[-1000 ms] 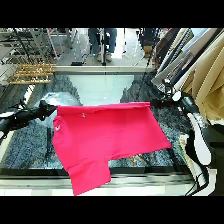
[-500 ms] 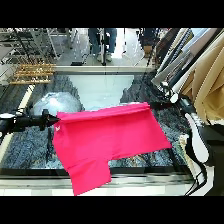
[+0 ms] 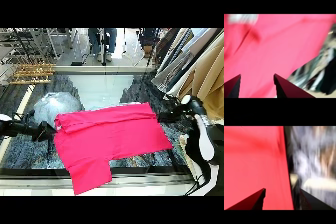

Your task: Fold the clothes and pants, and hang the long-sleeved shirts on hangers.

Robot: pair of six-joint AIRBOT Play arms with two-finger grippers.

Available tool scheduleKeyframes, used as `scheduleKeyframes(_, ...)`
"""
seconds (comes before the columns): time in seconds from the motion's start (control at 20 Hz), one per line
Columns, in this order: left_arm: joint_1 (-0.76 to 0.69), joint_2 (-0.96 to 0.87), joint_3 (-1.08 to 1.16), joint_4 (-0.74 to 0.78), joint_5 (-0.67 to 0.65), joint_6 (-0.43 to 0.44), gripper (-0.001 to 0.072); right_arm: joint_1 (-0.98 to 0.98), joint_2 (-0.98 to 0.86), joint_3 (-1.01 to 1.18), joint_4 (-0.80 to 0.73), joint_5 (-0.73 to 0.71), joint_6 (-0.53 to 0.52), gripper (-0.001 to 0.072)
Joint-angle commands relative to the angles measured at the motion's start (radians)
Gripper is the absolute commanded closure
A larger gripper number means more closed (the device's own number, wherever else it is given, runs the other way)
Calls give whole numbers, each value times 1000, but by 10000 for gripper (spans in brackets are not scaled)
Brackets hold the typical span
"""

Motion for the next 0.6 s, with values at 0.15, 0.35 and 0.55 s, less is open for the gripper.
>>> scheduleKeyframes(0.15, -23, 298, -299, 143, -69, -31, 252, -188, 1, -20, 134, 369, -12, 209)
scheduleKeyframes(0.35, -70, 344, -437, 142, -59, -28, 186, -190, 1, -109, 107, 329, -71, 209)
scheduleKeyframes(0.55, -162, 343, -467, 135, -39, -29, 186, -191, 0, -160, 28, 325, -121, 209)
